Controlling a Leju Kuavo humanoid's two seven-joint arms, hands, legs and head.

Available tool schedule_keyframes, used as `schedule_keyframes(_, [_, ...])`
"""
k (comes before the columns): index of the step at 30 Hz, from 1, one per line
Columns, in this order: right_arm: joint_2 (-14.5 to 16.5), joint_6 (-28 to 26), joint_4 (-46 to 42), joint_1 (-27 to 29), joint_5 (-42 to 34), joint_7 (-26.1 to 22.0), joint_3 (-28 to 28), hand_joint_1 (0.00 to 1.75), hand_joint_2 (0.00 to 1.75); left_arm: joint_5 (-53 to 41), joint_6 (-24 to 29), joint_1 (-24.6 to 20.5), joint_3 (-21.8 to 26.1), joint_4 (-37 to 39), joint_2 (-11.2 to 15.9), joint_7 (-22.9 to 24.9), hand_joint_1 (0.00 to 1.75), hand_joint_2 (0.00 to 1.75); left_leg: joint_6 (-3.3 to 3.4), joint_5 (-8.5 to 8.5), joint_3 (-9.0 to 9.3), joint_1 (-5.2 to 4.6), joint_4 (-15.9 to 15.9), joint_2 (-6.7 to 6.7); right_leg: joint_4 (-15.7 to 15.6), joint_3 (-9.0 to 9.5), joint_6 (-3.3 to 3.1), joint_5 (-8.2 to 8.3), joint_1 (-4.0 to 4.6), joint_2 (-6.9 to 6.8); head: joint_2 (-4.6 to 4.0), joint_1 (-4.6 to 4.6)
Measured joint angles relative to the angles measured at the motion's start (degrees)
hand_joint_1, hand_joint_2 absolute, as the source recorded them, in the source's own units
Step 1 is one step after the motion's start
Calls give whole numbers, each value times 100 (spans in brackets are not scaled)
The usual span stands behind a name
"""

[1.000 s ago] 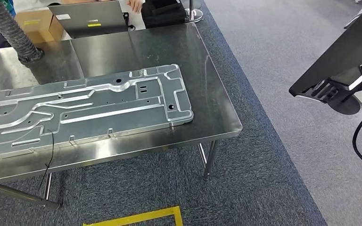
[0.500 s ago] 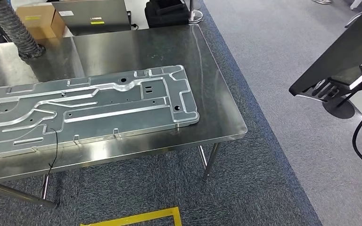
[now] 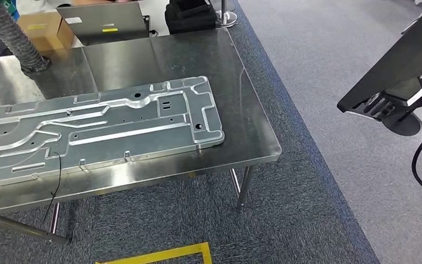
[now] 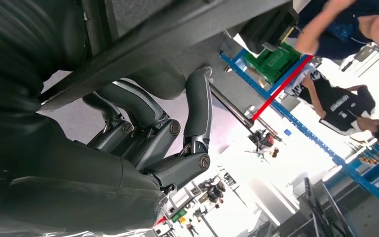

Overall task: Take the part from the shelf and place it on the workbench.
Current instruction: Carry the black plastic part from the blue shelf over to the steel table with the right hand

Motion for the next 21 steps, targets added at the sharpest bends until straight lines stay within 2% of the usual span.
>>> schedule_keyframes(2, [2, 0, 0, 4, 0, -1, 3, 175, 175, 1, 0, -27, 0, 0, 1, -6, 0, 175, -24, -345, -380, 4, 803, 5, 4, -3, -14, 0, 13, -8, 0, -1])
schedule_keyframes(3, [3, 0, 0, 8, 0, -1, 4, 175, 175, 1, 0, -38, 0, 0, 2, -7, 0, 175, -21, -404, -507, 4, 1059, 5, 5, -1, -16, -1, 22, -9, 0, 0])
schedule_keyframes(4, [4, 0, 0, 9, 0, -1, 6, 175, 175, 2, 0, -43, 0, 0, 2, -6, 0, 175, -7, -351, -531, 4, 1097, 5, 6, 5, -19, -4, 32, -9, 0, 0])
schedule_keyframes(5, [4, 0, 0, 9, 0, -1, 7, 175, 175, 1, 0, -39, 0, 0, 2, -4, 0, 175, 17, -194, -433, 3, 885, 5, 7, 15, -22, -9, 42, -6, 0, 1])
schedule_keyframes(7, [4, 0, 0, 4, 0, -1, 5, 175, 175, 0, 0, -15, 0, 0, 2, 5, 0, 175, 84, 193, -35, -1, 63, 5, 10, 41, -15, -26, 64, 6, 0, 1])
schedule_keyframes(8, [3, 0, 0, -1, 0, -1, 4, 175, 175, 0, 0, -1, 0, 0, 2, 9, 0, 175, 113, 312, 135, -2, -281, 5, 14, 43, 0, -36, 78, 14, 0, 1])
schedule_keyframes(9, [2, 0, 0, -6, 0, -1, 2, 175, 175, 0, 0, 7, 0, -1, 2, 11, 0, 175, 133, 364, 234, -6, -489, 3, 18, 39, 23, -43, 91, 22, 0, 1])
schedule_keyframes(13, [-3, -1, 0, -8, 0, -1, -2, 175, 175, -1, 0, 9, 0, -2, -7, 11, 0, 175, 227, 396, 284, 0, -637, -3, 57, 17, 147, -96, 85, 25, 0, 1])
schedule_keyframes(14, [-4, -2, 0, -16, 0, -2, -4, 175, 175, -1, 0, 9, 0, -2, -10, 11, 0, 175, 254, 412, 290, 12, -664, 1, 185, -37, 174, -191, 82, 20, 0, 1])
schedule_keyframes(16, [41, 83, -18, 53, -18, -48, -8, 175, 175, -1, 15, 9, 0, -2, -13, 13, 0, 175, 280, 426, 289, 17, -685, -6, 767, -298, 222, -514, 74, 10, 0, 1])
schedule_keyframes(17, [184, 162, -93, 214, 16, -164, -33, 175, 175, 0, 43, 14, 2, -2, -12, 16, 0, 175, 282, 425, 290, 19, -685, -9, 1139, -471, 239, -670, 77, 12, 0, 1])
schedule_keyframes(18, [480, 179, -203, 474, 132, -422, -48, 175, 175, 0, 81, 17, 8, -2, -11, 20, 0, 175, 272, 418, 304, 23, -685, -10, 1432, -609, 250, -754, 81, 13, 0, 1])
schedule_keyframes(19, [943, 35, -319, 808, 293, -830, 12, 175, 175, -1, 123, 23, 14, -2, -11, 27, 0, 175, 258, 406, 328, 34, -682, 24, 1555, -672, 251, -740, 80, 9, 0, 2])
schedule_keyframes(20, [1423, -249, -430, 1171, 429, -1254, 149, 175, 175, -1, 155, 24, 21, -4, -14, 37, 0, 175, 245, 392, 349, 44, -672, 59, 1461, -634, 246, -631, 67, -8, 0, 2])
schedule_keyframes(21, [1818, -614, -532, 1525, 459, -1608, 403, 175, 175, -3, 175, 23, 26, -8, -22, 46, 0, 175, 237, 375, 351, 50, -647, 84, 1164, -494, 244, -459, 35, -29, 0, 3])
